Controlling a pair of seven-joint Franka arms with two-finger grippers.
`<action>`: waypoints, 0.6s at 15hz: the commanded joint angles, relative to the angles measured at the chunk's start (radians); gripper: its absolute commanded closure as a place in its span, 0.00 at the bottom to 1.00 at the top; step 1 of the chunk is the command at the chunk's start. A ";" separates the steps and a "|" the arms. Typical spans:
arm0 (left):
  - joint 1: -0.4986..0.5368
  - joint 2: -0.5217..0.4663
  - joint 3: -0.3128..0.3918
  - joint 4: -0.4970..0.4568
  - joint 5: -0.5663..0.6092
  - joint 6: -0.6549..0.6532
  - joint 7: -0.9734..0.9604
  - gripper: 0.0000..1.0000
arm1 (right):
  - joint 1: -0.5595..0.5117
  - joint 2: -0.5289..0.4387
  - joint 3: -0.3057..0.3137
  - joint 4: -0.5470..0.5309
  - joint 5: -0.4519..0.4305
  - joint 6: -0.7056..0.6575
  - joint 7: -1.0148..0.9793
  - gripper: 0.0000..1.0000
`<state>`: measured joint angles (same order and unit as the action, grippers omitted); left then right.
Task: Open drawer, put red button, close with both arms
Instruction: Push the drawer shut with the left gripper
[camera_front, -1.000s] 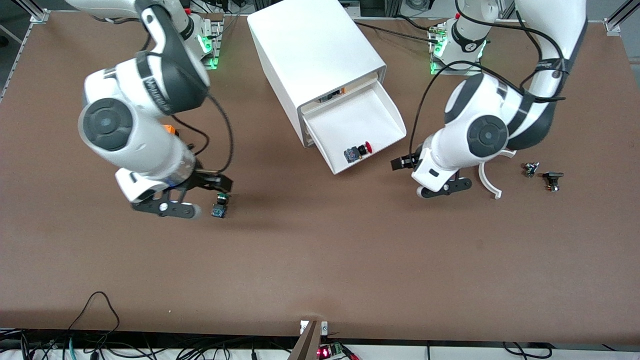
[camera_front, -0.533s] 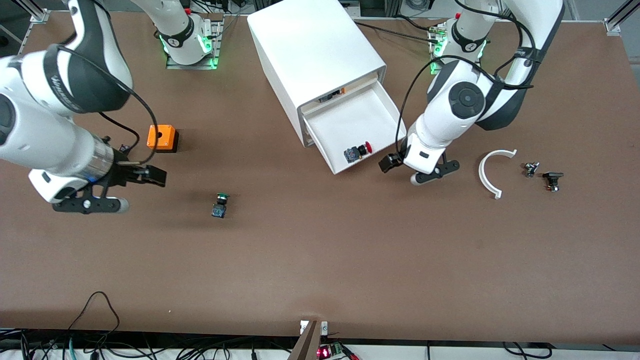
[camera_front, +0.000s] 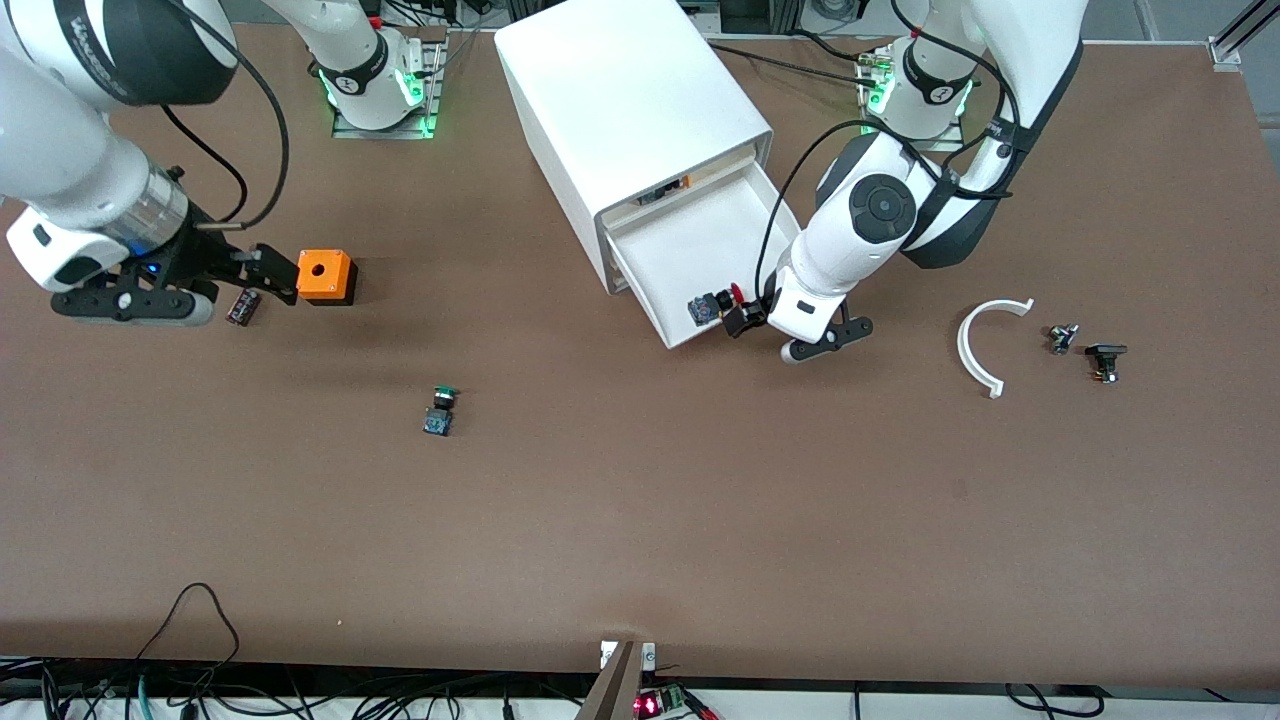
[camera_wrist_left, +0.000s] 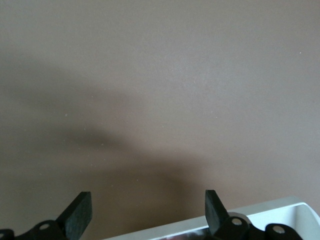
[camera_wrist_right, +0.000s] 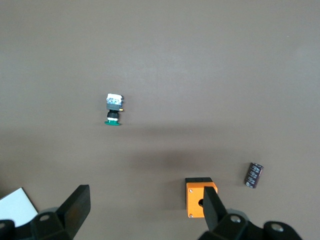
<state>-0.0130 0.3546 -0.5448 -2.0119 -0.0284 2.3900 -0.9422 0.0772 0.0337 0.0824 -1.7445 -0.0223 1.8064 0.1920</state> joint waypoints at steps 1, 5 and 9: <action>-0.007 0.006 -0.003 0.002 0.036 0.011 -0.069 0.01 | -0.007 -0.063 -0.015 -0.035 0.015 -0.019 -0.016 0.00; -0.047 0.014 0.002 -0.008 0.039 0.011 -0.141 0.01 | -0.005 -0.101 -0.013 -0.032 0.013 -0.067 0.000 0.00; -0.048 0.012 -0.003 -0.011 0.041 0.003 -0.179 0.01 | -0.039 -0.116 -0.003 -0.035 0.012 -0.072 -0.002 0.00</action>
<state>-0.0580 0.3660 -0.5465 -2.0183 -0.0143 2.3920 -1.0866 0.0758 -0.0553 0.0664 -1.7532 -0.0223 1.7378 0.1930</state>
